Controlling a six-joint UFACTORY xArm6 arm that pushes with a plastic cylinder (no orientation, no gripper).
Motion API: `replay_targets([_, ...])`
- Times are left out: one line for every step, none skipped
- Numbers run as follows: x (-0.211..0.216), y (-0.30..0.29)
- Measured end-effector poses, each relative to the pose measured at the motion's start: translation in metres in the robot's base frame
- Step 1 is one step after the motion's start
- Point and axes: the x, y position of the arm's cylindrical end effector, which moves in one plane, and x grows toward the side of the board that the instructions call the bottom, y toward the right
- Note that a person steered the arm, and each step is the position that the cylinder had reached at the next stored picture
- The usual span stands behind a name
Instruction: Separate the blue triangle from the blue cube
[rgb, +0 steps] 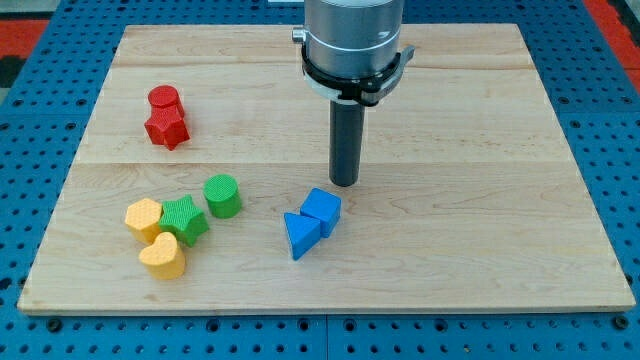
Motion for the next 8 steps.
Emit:
replay_targets([-0.006, -0.005])
replay_targets([-0.002, -0.005])
replay_targets([-0.002, -0.005])
replay_targets([-0.002, -0.005])
replay_targets([-0.001, -0.018])
replay_targets([0.001, -0.057])
replay_targets([0.007, -0.073])
replay_targets([0.053, -0.066])
